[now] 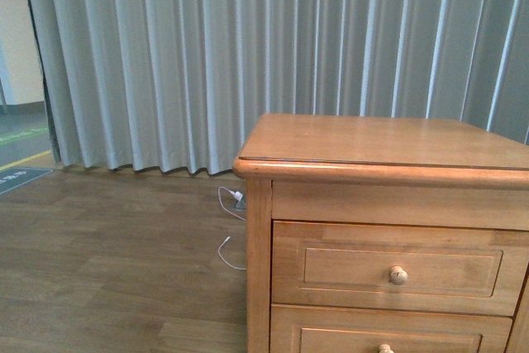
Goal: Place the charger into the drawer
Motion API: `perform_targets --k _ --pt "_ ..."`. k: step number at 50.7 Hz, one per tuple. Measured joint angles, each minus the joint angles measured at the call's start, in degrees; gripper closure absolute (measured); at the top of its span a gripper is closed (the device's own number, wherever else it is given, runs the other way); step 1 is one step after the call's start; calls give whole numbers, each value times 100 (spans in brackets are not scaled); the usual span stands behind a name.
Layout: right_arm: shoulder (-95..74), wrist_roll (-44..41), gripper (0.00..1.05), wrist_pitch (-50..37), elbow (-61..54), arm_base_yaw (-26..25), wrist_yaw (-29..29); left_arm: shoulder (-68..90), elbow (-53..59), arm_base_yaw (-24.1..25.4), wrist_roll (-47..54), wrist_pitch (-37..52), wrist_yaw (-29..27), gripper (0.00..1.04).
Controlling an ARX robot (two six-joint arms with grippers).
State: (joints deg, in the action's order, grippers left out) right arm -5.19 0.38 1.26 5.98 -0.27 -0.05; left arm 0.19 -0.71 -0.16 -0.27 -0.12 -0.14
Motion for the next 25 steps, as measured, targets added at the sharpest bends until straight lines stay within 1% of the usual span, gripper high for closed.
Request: perform_targets --k 1,4,25 --pt "22 -2 93 -11 -24 0 0 0 0 0 0 0 0 6" --pt "68 -7 103 -31 -74 4 2 0 0 0 0 0 0 6" --pt "313 -20 103 -85 -354 4 2 0 0 0 0 0 0 6"
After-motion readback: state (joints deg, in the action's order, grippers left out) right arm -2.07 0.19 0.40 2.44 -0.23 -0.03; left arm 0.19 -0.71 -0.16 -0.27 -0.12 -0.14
